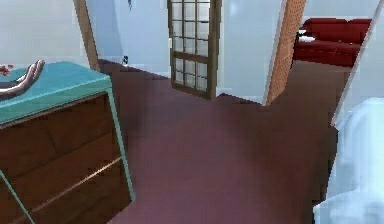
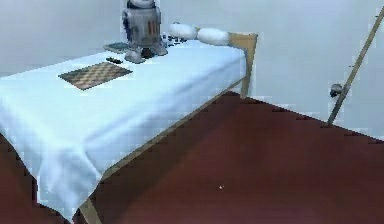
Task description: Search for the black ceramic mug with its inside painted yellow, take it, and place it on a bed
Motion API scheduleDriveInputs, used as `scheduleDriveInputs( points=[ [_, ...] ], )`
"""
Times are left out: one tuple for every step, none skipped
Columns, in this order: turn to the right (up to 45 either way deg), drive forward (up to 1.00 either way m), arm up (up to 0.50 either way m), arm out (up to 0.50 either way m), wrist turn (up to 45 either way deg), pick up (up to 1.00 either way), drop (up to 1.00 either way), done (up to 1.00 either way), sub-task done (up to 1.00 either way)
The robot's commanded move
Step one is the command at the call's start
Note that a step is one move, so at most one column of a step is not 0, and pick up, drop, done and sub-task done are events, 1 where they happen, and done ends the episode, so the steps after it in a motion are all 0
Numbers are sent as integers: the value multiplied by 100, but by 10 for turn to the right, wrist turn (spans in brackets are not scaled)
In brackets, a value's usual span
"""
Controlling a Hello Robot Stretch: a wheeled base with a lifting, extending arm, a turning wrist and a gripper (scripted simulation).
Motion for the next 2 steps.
scheduleDriveInputs(
  points=[
    [0,95,0,0,0,0,0,0,0],
    [-30,0,0,0,0,0,0,0,0]
  ],
)
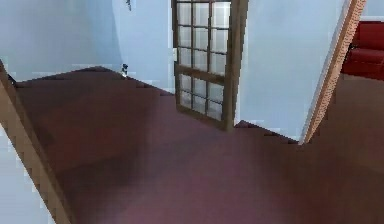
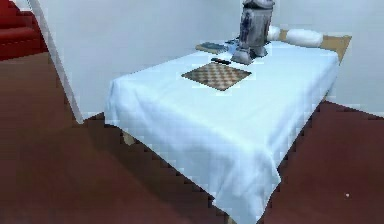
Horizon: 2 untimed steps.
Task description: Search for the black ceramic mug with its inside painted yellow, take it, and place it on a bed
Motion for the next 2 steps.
scheduleDriveInputs(
  points=[
    [0,35,0,0,0,0,0,0,0],
    [-330,0,0,0,0,0,0,0,0]
  ],
)
